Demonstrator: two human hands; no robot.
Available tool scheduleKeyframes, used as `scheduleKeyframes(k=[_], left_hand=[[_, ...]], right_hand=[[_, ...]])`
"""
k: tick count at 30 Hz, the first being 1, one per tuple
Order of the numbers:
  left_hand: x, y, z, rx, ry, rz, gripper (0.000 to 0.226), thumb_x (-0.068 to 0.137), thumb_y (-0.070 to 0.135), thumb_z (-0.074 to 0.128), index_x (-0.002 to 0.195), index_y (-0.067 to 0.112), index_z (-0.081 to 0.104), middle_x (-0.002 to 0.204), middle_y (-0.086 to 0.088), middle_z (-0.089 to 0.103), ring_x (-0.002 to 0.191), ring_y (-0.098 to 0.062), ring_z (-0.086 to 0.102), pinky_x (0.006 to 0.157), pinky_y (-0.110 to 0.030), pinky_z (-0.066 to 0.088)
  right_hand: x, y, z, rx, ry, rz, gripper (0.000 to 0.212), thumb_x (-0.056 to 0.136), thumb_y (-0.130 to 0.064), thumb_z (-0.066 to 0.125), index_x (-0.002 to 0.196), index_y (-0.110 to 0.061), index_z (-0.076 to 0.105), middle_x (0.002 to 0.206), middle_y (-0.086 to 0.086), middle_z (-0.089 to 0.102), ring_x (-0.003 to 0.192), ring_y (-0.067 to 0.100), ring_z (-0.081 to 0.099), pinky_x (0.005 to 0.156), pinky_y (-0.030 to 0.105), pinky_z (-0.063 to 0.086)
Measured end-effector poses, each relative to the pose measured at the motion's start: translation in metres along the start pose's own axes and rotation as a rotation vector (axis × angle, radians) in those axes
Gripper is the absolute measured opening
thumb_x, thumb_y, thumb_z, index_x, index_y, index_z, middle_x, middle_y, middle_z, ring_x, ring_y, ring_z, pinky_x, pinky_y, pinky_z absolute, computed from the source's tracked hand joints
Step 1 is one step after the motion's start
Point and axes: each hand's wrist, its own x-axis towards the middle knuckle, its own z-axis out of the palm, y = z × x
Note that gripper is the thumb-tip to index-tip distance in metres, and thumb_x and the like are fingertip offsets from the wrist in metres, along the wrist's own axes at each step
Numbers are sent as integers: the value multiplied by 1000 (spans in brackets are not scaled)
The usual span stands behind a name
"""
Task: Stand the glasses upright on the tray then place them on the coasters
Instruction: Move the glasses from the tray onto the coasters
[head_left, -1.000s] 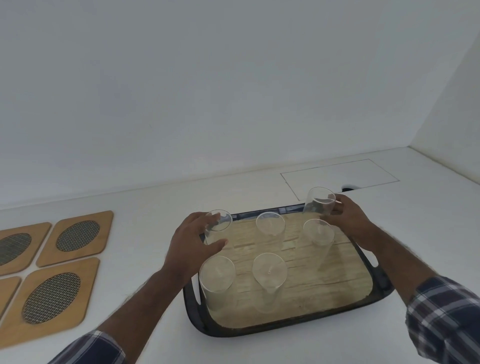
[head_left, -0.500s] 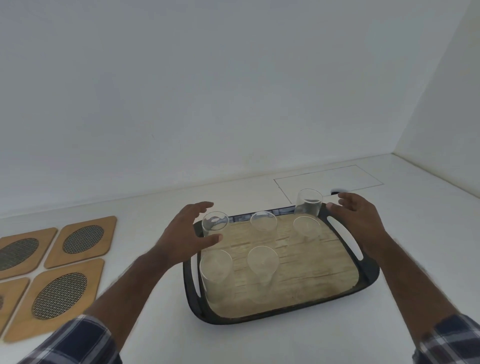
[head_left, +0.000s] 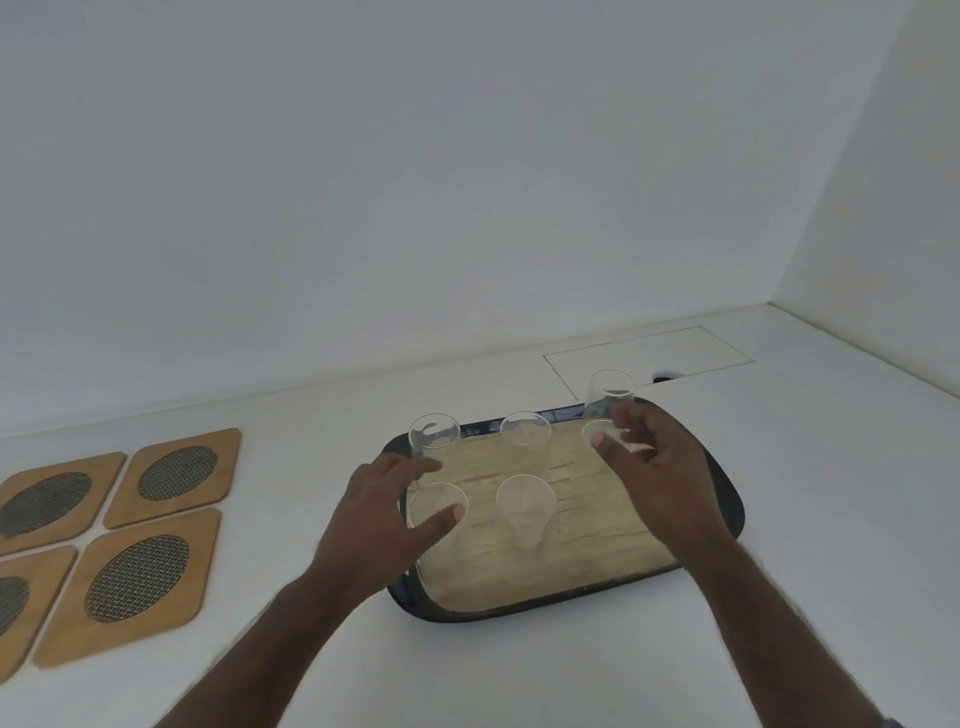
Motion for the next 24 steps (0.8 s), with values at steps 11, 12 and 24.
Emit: scheduleKeyframes(k=[11,12,24], left_hand=[[-4,16,13,125,-156,-67,82,65,66,74,135,41,38,128,16,45,115,-6,52,91,-32,50],[-5,16,13,143,-177,-68,82,66,64,74,136,42,37,128,15,45,115,-9,53,91,-35,51],[-25,14,-11,19,-29,-91,69,61,58,82,117,42,44,111,24,50,98,15,48,76,-10,38]], right_hand=[[-44,-3,55,-354,-350,-33,85,72,-62,69,141,-27,34,134,-5,42,122,14,48,96,34,46],[-45,-2,58,-378,-357,-19,86,73,-62,69,142,-27,32,136,-4,42,124,17,48,96,35,46],[-49,1,69,-476,-387,35,76,75,-52,71,135,-25,32,127,0,51,112,23,56,83,32,45]])
